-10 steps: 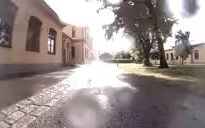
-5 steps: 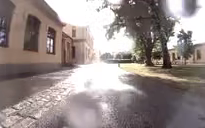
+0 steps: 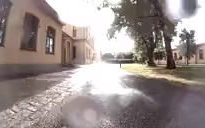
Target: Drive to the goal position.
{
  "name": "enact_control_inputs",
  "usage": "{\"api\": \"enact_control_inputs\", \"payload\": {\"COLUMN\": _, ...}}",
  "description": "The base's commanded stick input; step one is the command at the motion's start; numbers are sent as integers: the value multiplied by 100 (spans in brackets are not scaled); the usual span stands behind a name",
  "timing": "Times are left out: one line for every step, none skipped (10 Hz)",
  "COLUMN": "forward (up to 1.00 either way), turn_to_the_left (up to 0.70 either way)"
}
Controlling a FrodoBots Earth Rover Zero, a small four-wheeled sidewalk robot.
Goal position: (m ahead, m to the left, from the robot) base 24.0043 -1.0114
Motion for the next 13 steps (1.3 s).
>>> {"api": "enact_control_inputs", "payload": {"forward": 85, "turn_to_the_left": 0}}
{"api": "enact_control_inputs", "payload": {"forward": 85, "turn_to_the_left": 0}}
{"api": "enact_control_inputs", "payload": {"forward": 85, "turn_to_the_left": 0}}
{"api": "enact_control_inputs", "payload": {"forward": 85, "turn_to_the_left": 0}}
{"api": "enact_control_inputs", "payload": {"forward": 85, "turn_to_the_left": 0}}
{"api": "enact_control_inputs", "payload": {"forward": 85, "turn_to_the_left": 0}}
{"api": "enact_control_inputs", "payload": {"forward": 85, "turn_to_the_left": 0}}
{"api": "enact_control_inputs", "payload": {"forward": 85, "turn_to_the_left": 0}}
{"api": "enact_control_inputs", "payload": {"forward": 85, "turn_to_the_left": 0}}
{"api": "enact_control_inputs", "payload": {"forward": 85, "turn_to_the_left": 0}}
{"api": "enact_control_inputs", "payload": {"forward": 85, "turn_to_the_left": 0}}
{"api": "enact_control_inputs", "payload": {"forward": 85, "turn_to_the_left": 0}}
{"api": "enact_control_inputs", "payload": {"forward": 85, "turn_to_the_left": 0}}
